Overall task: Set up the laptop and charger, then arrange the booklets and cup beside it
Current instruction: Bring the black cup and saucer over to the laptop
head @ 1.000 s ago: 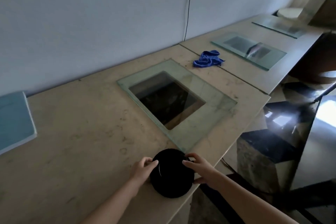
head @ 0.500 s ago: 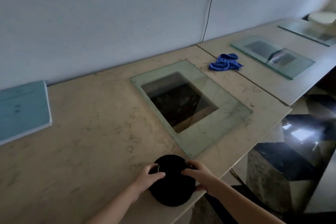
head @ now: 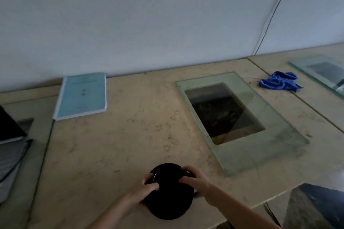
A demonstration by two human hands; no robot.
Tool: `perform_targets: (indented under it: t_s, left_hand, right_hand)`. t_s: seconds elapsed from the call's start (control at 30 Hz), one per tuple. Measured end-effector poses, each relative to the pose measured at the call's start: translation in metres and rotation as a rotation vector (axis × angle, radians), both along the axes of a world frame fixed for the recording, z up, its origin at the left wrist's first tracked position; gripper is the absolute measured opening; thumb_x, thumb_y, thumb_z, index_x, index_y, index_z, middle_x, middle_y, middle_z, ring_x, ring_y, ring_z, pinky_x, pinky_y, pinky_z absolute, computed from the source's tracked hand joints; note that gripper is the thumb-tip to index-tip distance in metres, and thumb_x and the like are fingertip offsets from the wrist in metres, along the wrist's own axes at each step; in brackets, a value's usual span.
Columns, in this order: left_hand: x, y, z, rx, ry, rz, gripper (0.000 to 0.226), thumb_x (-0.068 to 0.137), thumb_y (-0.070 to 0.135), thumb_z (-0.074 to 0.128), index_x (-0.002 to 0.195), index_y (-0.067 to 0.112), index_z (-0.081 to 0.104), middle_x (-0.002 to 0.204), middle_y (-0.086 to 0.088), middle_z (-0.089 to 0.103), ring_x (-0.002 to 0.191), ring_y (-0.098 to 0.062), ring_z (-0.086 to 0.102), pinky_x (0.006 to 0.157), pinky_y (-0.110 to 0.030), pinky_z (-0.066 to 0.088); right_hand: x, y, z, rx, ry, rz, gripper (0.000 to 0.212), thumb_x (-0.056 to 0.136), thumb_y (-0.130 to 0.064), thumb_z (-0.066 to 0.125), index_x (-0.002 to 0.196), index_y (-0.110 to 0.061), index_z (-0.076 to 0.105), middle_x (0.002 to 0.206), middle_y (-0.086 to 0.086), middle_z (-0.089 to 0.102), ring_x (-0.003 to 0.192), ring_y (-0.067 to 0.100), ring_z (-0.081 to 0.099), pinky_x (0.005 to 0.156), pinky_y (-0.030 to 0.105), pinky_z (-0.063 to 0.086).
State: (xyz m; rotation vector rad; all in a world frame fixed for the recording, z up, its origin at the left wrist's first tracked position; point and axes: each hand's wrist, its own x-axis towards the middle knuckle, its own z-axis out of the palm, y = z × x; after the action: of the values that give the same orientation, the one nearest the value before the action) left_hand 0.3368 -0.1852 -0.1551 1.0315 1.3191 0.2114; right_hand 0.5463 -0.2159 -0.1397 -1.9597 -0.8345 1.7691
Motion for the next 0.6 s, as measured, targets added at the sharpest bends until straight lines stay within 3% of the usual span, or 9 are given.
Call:
perform_targets:
  t_s: [0.07, 0.13, 0.23, 0.3, 0.4, 0.5, 0.6]
  left_hand:
    - [-0.023, -0.005, 0.002, 0.022, -0.037, 0.072, 0.043, 0.059, 0.021, 0.057, 0.102, 0.022, 0.058, 0.09, -0.001, 0.064, 0.076, -0.012, 0.061, 0.053, -0.015, 0.045]
    - [-0.048, -0.012, 0.003, 0.022, -0.056, 0.164, 0.02, 0.077, 0.009, 0.056, 0.095, 0.018, 0.059, 0.081, -0.001, 0.063, 0.063, -0.009, 0.064, 0.049, -0.013, 0.045]
    - [-0.093, -0.02, 0.005, -0.03, -0.102, 0.281, 0.022, 0.087, -0.001, 0.046, 0.084, 0.017, 0.057, 0.069, -0.001, 0.058, 0.046, -0.005, 0.061, 0.037, -0.011, 0.04]
    - [-0.125, -0.033, 0.013, -0.022, -0.13, 0.379, 0.012, 0.078, 0.005, 0.054, 0.085, 0.015, 0.055, 0.074, -0.004, 0.056, 0.056, -0.012, 0.059, 0.042, -0.014, 0.042]
    - [-0.183, -0.056, 0.021, 0.013, -0.157, 0.542, 0.038, 0.053, 0.011, 0.053, 0.09, 0.005, 0.057, 0.081, -0.013, 0.055, 0.07, -0.023, 0.054, 0.055, -0.026, 0.038]
    - [-0.24, -0.081, 0.019, -0.003, -0.206, 0.731, 0.051, 0.048, 0.005, 0.053, 0.097, -0.003, 0.059, 0.087, -0.018, 0.06, 0.079, -0.029, 0.057, 0.062, -0.031, 0.042]
    - [-0.305, -0.109, 0.013, 0.012, -0.219, 0.855, 0.05, 0.041, 0.006, 0.06, 0.091, -0.003, 0.061, 0.077, -0.018, 0.064, 0.076, -0.031, 0.059, 0.064, -0.032, 0.044]
  right_hand:
    - [-0.024, 0.01, 0.003, -0.001, 0.012, 0.044, 0.018, 0.077, -0.03, 0.065, 0.09, -0.041, 0.059, 0.099, -0.008, 0.058, 0.086, 0.009, 0.058, 0.062, 0.024, 0.052]
    - [-0.051, 0.016, 0.007, -0.014, 0.022, 0.091, 0.019, 0.077, -0.032, 0.065, 0.092, -0.04, 0.058, 0.102, -0.008, 0.057, 0.089, 0.01, 0.057, 0.067, 0.026, 0.053]
    - [-0.099, 0.02, 0.01, -0.029, 0.039, 0.159, 0.018, 0.076, -0.032, 0.064, 0.093, -0.037, 0.059, 0.104, -0.004, 0.059, 0.093, 0.015, 0.059, 0.072, 0.03, 0.053]
    - [-0.134, 0.019, 0.01, -0.031, 0.052, 0.221, 0.018, 0.075, -0.031, 0.063, 0.093, -0.034, 0.06, 0.106, -0.001, 0.06, 0.094, 0.017, 0.06, 0.07, 0.031, 0.053]
    - [-0.196, 0.016, 0.011, -0.02, 0.067, 0.328, 0.021, 0.077, -0.031, 0.062, 0.098, -0.031, 0.06, 0.111, 0.0, 0.06, 0.097, 0.018, 0.061, 0.068, 0.03, 0.053]
    - [-0.262, 0.006, 0.014, -0.003, 0.059, 0.404, 0.019, 0.08, -0.029, 0.059, 0.1, -0.029, 0.058, 0.107, 0.0, 0.061, 0.089, 0.017, 0.06, 0.064, 0.027, 0.049]
    - [-0.331, -0.008, 0.014, -0.005, 0.07, 0.464, 0.023, 0.08, -0.029, 0.059, 0.103, -0.028, 0.058, 0.103, 0.002, 0.059, 0.085, 0.019, 0.057, 0.063, 0.025, 0.045]
